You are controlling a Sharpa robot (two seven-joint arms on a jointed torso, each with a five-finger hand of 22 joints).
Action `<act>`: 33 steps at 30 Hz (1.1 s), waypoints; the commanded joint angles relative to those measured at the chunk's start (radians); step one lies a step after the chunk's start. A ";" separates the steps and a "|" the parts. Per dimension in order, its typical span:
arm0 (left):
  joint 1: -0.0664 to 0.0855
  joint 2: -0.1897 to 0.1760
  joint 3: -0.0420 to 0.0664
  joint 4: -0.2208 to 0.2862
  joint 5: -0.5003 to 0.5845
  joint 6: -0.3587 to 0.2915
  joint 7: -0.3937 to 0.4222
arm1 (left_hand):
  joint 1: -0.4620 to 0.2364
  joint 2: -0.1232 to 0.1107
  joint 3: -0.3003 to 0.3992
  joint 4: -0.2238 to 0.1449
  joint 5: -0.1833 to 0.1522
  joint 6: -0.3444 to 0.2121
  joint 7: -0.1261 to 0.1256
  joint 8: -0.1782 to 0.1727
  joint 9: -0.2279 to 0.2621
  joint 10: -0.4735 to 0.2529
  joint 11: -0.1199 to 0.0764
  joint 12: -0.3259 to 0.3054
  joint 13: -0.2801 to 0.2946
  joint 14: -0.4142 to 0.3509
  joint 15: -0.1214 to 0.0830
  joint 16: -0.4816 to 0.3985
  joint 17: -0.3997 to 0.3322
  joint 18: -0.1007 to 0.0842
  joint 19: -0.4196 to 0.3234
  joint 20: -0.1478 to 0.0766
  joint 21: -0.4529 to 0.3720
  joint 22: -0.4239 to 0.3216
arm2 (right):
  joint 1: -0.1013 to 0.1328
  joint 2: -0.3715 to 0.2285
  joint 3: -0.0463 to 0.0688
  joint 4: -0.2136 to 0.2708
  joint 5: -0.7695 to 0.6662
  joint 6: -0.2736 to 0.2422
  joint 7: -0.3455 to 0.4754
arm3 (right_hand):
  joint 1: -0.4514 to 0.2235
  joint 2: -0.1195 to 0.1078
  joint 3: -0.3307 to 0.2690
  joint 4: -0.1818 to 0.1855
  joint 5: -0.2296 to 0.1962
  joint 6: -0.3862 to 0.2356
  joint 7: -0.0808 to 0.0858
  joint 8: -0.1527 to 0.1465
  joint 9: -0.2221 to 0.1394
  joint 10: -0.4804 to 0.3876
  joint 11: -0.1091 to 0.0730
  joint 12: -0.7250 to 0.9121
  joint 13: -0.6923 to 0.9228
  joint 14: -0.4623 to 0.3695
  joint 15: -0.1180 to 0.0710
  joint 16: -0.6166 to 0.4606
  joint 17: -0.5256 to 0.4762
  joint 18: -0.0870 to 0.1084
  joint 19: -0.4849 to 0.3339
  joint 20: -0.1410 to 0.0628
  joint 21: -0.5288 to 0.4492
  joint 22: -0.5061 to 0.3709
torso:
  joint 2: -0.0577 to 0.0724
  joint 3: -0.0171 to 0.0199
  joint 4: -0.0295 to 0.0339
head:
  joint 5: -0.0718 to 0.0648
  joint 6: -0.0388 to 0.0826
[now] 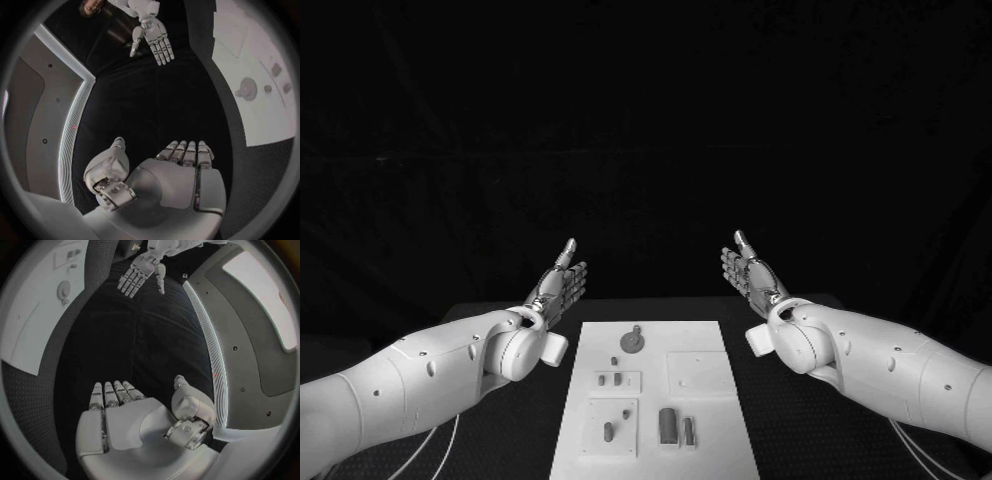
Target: Assemble the parts on the task board
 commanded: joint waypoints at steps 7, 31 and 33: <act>-0.040 -0.078 0.057 0.300 0.100 -0.414 0.178 | -0.048 0.003 -0.028 0.011 -0.008 -0.038 -0.007 -0.014 -0.028 -0.047 -0.007 -0.008 -0.011 -0.041 -0.009 -0.011 -0.036 -0.007 -0.040 -0.004 -0.008 -0.044 | -0.019 -0.101 0.026 0.306 0.156 -0.356 0.111 | -0.049 0.001 -0.033 0.010 -0.012 -0.041 -0.009 -0.014 -0.031 -0.048 -0.009 -0.014 -0.010 -0.039 -0.009 -0.021 -0.023 -0.015 -0.030 -0.011 -0.013 -0.064 | 0.024 -0.0083 0.0093 | -0.005 0.000; -0.064 -0.123 0.090 0.466 0.136 -0.574 0.238 | -0.048 0.003 -0.028 0.011 -0.008 -0.038 -0.007 -0.014 -0.028 -0.047 -0.007 -0.008 -0.011 -0.041 -0.009 -0.011 -0.036 -0.007 -0.040 -0.004 -0.008 -0.044 | -0.036 -0.181 0.046 0.545 0.239 -0.552 0.163 | -0.049 0.001 -0.033 0.010 -0.012 -0.041 -0.009 -0.014 -0.031 -0.048 -0.009 -0.014 -0.010 -0.039 -0.009 -0.021 -0.023 -0.015 -0.030 -0.011 -0.013 -0.064 | 0.024 -0.0083 0.0093 | -0.005 0.000; -0.064 -0.123 0.090 0.466 0.136 -0.574 0.238 | -0.048 0.003 -0.028 0.011 -0.008 -0.038 -0.007 -0.014 -0.028 -0.047 -0.007 -0.008 -0.011 -0.041 -0.009 -0.011 -0.036 -0.007 -0.040 -0.004 -0.008 -0.044 | -0.036 -0.181 0.046 0.545 0.239 -0.552 0.163 | -0.049 0.001 -0.033 0.010 -0.012 -0.041 -0.009 -0.014 -0.031 -0.048 -0.009 -0.014 -0.010 -0.039 -0.009 -0.021 -0.023 -0.015 -0.030 -0.011 -0.013 -0.064 | 0.024 -0.0083 0.0093 | -0.005 0.000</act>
